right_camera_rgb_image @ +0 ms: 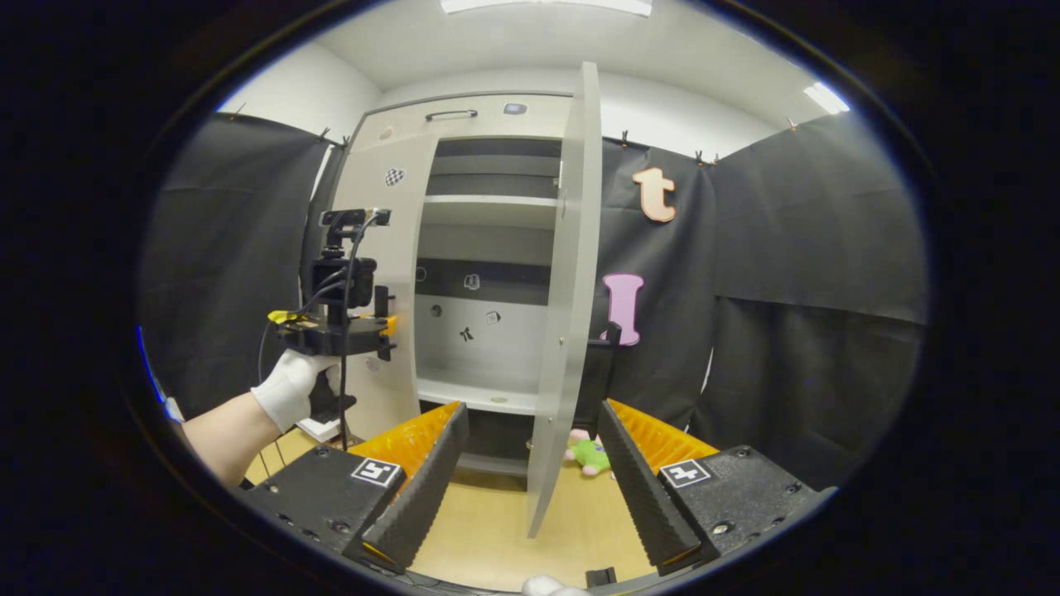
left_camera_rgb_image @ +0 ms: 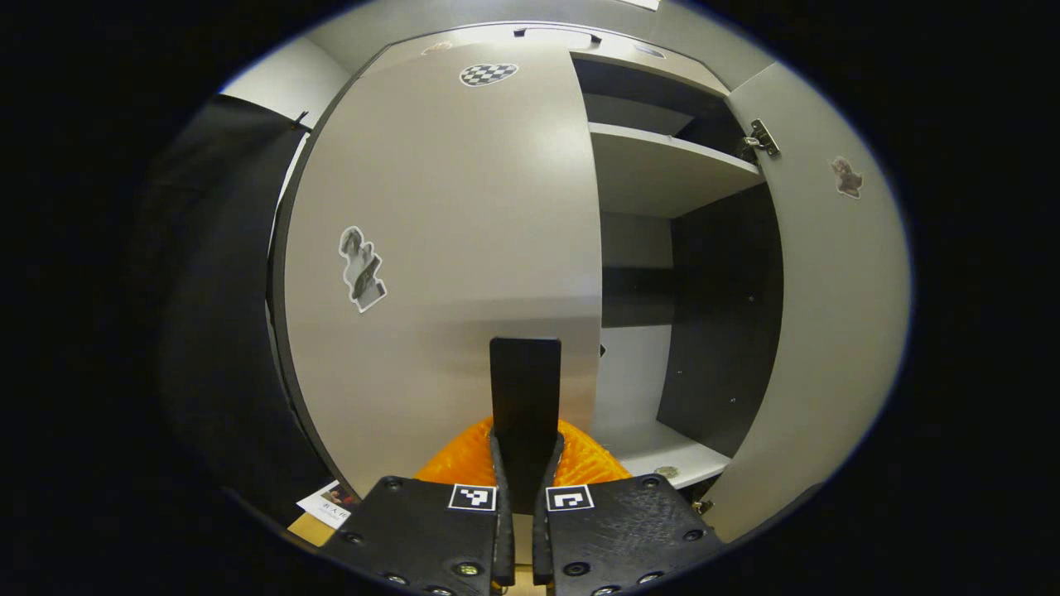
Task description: Open the right door of the double-door shoe cabinet with the right hand, and open the left door with the left hand.
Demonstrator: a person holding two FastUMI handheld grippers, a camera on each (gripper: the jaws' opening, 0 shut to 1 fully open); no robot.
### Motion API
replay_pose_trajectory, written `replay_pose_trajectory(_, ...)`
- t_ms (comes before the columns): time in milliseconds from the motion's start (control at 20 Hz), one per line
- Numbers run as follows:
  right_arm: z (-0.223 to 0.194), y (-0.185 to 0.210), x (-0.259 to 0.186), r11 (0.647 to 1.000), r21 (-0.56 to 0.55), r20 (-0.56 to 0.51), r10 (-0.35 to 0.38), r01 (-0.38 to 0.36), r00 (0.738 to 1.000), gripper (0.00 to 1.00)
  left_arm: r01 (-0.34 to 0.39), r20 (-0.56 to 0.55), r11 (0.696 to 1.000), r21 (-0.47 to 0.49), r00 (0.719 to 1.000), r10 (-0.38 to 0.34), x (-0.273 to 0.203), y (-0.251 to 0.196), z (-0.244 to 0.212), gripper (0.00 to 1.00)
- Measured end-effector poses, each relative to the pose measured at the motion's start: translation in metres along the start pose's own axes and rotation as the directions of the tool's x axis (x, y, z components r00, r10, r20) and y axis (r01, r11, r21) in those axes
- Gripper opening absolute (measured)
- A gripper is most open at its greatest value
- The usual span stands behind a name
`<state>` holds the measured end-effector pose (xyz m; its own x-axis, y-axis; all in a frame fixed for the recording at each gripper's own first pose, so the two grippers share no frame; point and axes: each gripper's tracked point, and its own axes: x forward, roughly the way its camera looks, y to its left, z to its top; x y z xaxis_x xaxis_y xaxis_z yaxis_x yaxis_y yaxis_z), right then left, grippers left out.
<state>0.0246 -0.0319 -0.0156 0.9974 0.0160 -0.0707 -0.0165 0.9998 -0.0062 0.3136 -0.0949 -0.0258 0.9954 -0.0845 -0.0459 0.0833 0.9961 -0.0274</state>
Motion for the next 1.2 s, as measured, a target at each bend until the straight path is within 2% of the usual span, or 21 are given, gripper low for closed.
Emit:
replay_pose_trajectory(350,-0.002,0.022,-0.014,0.998,-0.006,0.009,0.062,-0.062,0.998,0.99,0.015,-0.001,1.0,-0.004,1.0,-0.015,-0.024,0.014,-0.004,0.07)
replay_pose_trajectory(550,-0.005,0.034,-0.021,0.997,-0.005,0.006,0.08,-0.08,0.997,0.99,0.035,0.005,0.999,-0.022,0.999,-0.034,-0.039,0.022,-0.004,0.07)
replay_pose_trajectory(600,-0.005,0.037,-0.024,0.996,-0.005,0.007,0.085,-0.085,0.996,0.99,0.04,0.003,0.999,-0.032,0.999,-0.04,-0.045,0.022,-0.003,0.01)
replay_pose_trajectory(1150,-0.004,0.081,-0.033,0.992,0.003,0.012,0.122,-0.122,0.992,0.99,0.034,0.009,0.999,-0.014,0.999,-0.034,-0.08,0.058,0.002,0.0)
replay_pose_trajectory(1200,-0.005,0.086,-0.033,0.992,0.005,0.012,0.127,-0.127,0.992,0.99,0.031,0.007,0.999,-0.012,0.999,-0.031,-0.083,0.062,0.002,0.08)
